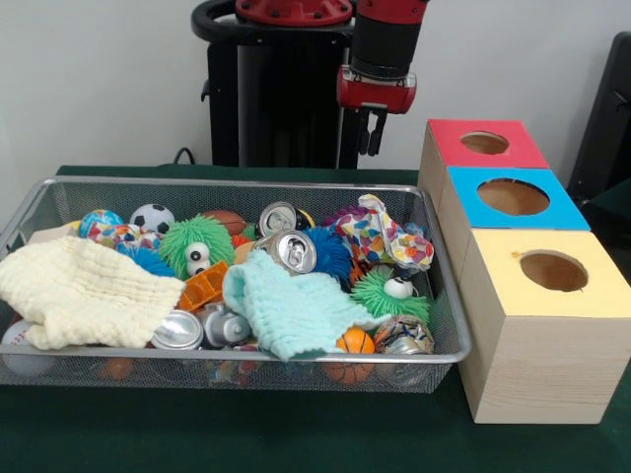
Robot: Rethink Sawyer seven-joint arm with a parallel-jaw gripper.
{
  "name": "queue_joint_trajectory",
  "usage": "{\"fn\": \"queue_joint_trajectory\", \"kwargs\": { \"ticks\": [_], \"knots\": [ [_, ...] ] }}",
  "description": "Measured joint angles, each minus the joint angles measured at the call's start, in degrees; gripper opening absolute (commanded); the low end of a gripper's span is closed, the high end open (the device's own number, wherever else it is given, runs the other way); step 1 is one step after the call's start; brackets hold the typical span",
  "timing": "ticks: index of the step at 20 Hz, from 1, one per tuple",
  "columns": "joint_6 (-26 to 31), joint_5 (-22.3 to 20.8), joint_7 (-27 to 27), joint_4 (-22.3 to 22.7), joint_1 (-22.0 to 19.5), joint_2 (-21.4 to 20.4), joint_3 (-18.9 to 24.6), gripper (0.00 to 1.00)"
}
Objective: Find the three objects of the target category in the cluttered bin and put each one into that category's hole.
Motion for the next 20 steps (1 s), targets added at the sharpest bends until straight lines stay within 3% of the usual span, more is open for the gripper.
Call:
{"fn": "queue_joint_trajectory", "kwargs": {
  "ticks": [20],
  "knots": [
    [2.0, 0.1, 0.0, 0.7, -0.1, -1.4, 0.4, 0.0]
  ]
}}
